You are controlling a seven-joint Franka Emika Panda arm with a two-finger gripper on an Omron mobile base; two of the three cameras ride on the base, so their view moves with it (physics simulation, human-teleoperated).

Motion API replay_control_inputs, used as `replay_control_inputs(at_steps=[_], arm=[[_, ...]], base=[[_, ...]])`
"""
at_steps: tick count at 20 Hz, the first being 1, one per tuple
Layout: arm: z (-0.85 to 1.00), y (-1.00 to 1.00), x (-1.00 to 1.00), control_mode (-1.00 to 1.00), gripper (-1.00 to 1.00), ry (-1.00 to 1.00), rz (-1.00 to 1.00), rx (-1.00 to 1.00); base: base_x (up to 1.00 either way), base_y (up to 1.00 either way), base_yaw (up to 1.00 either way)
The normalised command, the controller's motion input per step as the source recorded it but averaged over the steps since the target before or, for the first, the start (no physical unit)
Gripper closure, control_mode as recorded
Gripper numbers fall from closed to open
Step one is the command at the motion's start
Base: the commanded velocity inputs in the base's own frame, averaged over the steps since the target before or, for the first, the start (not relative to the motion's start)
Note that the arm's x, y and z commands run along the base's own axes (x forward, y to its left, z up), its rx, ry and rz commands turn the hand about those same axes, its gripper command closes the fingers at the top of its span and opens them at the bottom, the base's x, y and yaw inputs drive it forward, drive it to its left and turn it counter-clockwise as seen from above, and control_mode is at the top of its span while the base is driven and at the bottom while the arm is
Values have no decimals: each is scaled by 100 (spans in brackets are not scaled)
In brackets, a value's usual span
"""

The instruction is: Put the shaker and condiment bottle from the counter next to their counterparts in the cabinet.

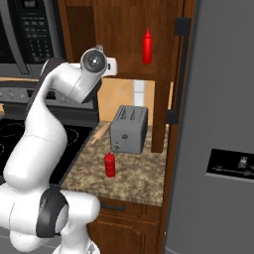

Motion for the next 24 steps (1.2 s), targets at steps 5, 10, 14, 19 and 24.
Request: replay_control_inputs(at_steps=[5, 10, 14, 19, 24], arm=[[0, 0, -99, -100, -100, 0, -25, 5], [0, 0, -100, -100, -100, 0, -39, 8], [-8, 0, -90, -100, -100, 0, -43, 4], [-38, 0, -84, -100, -100, 0, -41, 0], [-45, 0, -61, -100, -100, 6, -24, 0]], base=[[0, 0, 0], [0, 0, 0], [0, 0, 0], [0, 0, 0], [0, 0, 0]])
